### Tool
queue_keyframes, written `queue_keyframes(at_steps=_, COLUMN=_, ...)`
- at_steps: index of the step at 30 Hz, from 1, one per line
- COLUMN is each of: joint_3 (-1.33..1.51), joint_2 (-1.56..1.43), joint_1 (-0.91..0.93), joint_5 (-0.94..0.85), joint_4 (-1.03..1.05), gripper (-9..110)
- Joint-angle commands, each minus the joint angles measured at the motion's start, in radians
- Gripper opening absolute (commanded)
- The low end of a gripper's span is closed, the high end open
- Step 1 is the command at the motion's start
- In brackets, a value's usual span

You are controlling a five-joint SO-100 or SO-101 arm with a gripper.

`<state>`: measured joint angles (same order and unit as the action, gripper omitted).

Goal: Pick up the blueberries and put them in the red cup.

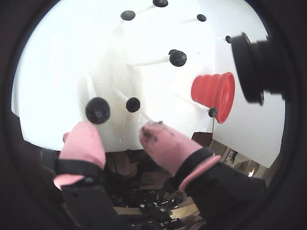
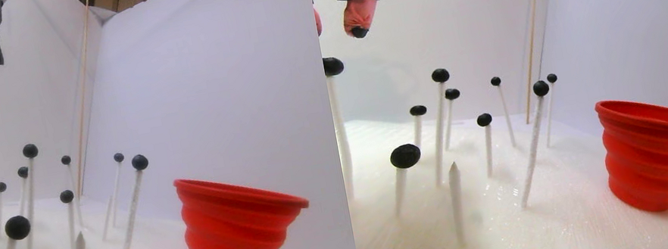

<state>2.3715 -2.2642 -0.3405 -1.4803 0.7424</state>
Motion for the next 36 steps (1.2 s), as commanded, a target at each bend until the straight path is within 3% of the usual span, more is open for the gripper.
queue_keyframes(at_steps=1, joint_3=-0.005, joint_2=0.0, joint_1=-0.003, joint_5=0.011, joint_4=-0.035, gripper=18)
queue_keyframes(at_steps=36, joint_3=0.008, joint_2=0.167, joint_1=-0.029, joint_5=0.051, joint_4=-0.195, gripper=17)
